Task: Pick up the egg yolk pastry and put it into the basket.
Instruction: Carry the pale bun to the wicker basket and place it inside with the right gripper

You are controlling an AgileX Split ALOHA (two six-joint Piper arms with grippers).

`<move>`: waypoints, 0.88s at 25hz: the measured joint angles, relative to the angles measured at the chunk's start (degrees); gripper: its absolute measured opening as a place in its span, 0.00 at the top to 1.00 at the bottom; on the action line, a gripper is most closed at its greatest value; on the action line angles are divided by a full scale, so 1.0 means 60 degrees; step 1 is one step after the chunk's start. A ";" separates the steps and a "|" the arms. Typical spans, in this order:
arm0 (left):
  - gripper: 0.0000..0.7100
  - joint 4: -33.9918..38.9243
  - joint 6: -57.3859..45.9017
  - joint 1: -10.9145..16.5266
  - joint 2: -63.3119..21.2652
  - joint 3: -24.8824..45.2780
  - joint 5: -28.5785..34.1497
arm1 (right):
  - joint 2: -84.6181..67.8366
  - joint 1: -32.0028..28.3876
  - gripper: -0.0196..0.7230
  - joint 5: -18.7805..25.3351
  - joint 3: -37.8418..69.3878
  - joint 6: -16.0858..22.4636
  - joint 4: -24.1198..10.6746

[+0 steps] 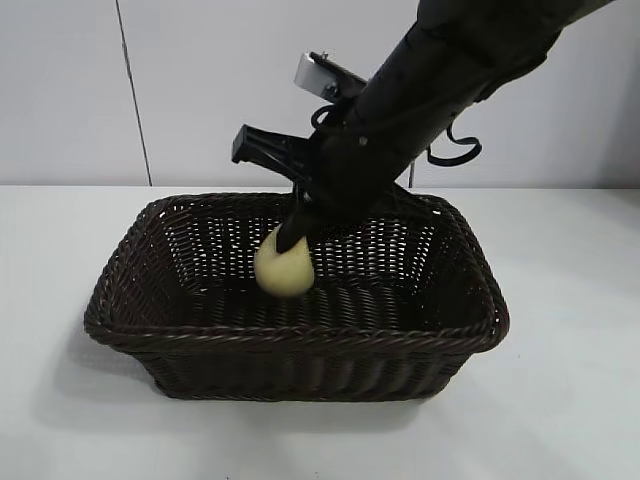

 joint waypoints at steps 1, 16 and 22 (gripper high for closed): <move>0.15 0.0000 0.0000 0.0000 0.0000 0.0000 0.0000 | 0.0000 0.0000 0.94 0.0000 0.0000 0.0000 0.0000; 0.15 0.0000 0.0000 0.0000 0.0000 0.0000 0.0000 | 0.0000 0.0000 0.25 0.1167 -0.0316 0.0000 -0.0038; 0.15 0.0000 0.0000 0.0000 0.0000 0.0000 0.0000 | 0.0000 -0.0010 0.25 0.2927 -0.1936 0.1322 -0.1598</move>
